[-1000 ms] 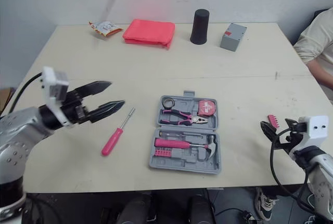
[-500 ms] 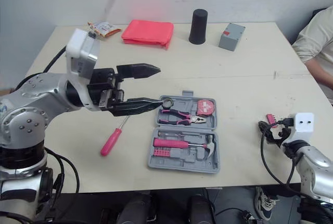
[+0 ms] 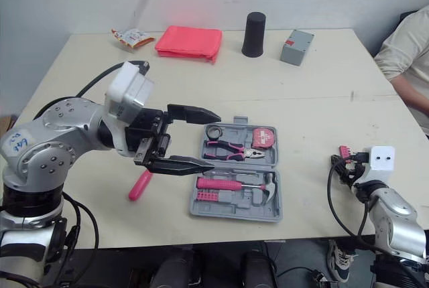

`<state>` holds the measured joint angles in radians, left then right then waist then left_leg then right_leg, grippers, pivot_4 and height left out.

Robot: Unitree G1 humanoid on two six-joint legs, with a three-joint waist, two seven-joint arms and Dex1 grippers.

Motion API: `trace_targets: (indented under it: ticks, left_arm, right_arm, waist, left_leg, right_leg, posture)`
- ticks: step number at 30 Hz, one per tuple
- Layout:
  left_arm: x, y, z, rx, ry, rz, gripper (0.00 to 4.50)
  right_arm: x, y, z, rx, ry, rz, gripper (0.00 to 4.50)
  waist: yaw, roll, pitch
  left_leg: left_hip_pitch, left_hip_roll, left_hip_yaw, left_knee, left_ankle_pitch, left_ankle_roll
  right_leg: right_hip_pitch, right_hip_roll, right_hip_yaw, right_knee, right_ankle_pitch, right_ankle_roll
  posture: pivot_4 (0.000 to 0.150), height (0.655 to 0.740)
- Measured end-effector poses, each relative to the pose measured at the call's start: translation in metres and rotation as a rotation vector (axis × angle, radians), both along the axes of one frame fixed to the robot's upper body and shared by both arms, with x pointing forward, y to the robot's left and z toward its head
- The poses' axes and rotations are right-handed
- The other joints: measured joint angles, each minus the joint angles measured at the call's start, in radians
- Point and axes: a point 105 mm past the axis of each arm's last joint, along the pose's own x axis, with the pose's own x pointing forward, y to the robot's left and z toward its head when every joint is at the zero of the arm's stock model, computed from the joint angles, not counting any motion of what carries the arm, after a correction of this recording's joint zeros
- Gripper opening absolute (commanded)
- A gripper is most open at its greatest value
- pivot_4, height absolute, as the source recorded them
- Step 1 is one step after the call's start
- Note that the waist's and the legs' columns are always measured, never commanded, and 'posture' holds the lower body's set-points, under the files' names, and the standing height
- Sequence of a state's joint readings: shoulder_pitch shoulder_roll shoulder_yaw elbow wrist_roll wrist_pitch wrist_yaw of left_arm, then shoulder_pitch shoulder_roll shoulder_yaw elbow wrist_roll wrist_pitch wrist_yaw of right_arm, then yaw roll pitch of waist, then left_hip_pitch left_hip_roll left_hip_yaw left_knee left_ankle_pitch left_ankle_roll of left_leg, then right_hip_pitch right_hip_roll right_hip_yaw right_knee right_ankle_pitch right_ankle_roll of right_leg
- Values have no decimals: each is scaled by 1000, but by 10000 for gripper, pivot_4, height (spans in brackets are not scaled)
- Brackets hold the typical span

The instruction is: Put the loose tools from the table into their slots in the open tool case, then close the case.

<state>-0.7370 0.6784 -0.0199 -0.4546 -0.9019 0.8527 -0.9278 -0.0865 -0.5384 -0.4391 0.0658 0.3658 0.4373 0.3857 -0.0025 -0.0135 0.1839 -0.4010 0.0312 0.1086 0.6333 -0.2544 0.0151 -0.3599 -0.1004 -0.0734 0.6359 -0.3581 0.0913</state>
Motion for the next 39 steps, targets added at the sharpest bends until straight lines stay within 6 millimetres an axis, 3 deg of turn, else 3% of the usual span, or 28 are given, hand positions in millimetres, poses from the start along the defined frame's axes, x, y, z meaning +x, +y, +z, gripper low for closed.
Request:
trace_targets:
  ticks: [11, 14, 16, 27, 32, 34, 37, 39]
  left_arm:
    - [-1, -2, 1, -13, -16, -13, 45000]
    - [-1, -2, 1, -11, -18, -14, 45000]
    - [-1, -3, 1, -9, -17, -17, 45000]
    - [-1, -3, 0, -6, -16, -19, 45000]
    - [-1, -3, 0, 1, -18, -18, 45000]
    - [0, 1, -6, 32, -25, -8, 45000]
    - [4, 16, -30, 126, 0, 43, 45000]
    - [4, 21, -39, 147, 15, 46, 45000]
  right_arm:
    - [-4, 1, -1, -8, 6, -20, 31756]
    - [-4, 2, -1, -4, 1, -21, 23555]
    - [-4, 4, -2, 1, -7, -23, 14497]
    - [-9, -2, 1, -19, -1, -50, 14497]
    - [-8, 1, 18, -88, -7, 57, 14497]
    - [-7, 13, 31, -156, 5, 206, 14497]
    - [-17, 60, 62, -266, 19, 617, 14497]
    - [-26, 91, 71, -262, 23, 819, 14497]
  waist:
    - [1, 0, 0]
    - [2, 0, 0]
    - [3, 0, 0]
    - [1, 0, 0]
    - [1, 0, 0]
    - [-1, 1, 0]
    - [-7, 2, 1]
    - [-2, -1, 3]
  left_leg:
    - [0, 0, 0, 0, 0, 0]
    - [0, 0, 0, 0, 0, 0]
    - [0, 0, 0, 0, 0, 0]
    - [0, 0, 0, 0, 0, 0]
    - [0, 0, 0, 0, 0, 0]
    - [0, 0, 1, -1, 0, 0]
    - [3, 3, 4, -4, 0, 0]
    - [3, 5, 4, -3, -1, -1]
  right_leg:
    - [0, 0, 0, 0, 0, 0]
    - [0, 0, 0, 0, 0, 0]
    - [0, 0, 0, 0, 0, 0]
    - [0, 0, 0, 0, 0, 0]
    - [-1, 0, 0, 0, 0, 0]
    - [-1, 1, 1, 0, 0, 0]
    - [-1, 4, 5, 0, 0, -1]
    - [-1, 5, 4, 0, -1, -1]
  posture:
    - [1500, 7361]
    - [1500, 7361]
    - [1500, 7361]
    - [1500, 7361]
    - [1500, 7361]
    - [1500, 7361]
    - [1500, 7361]
    - [1500, 7361]
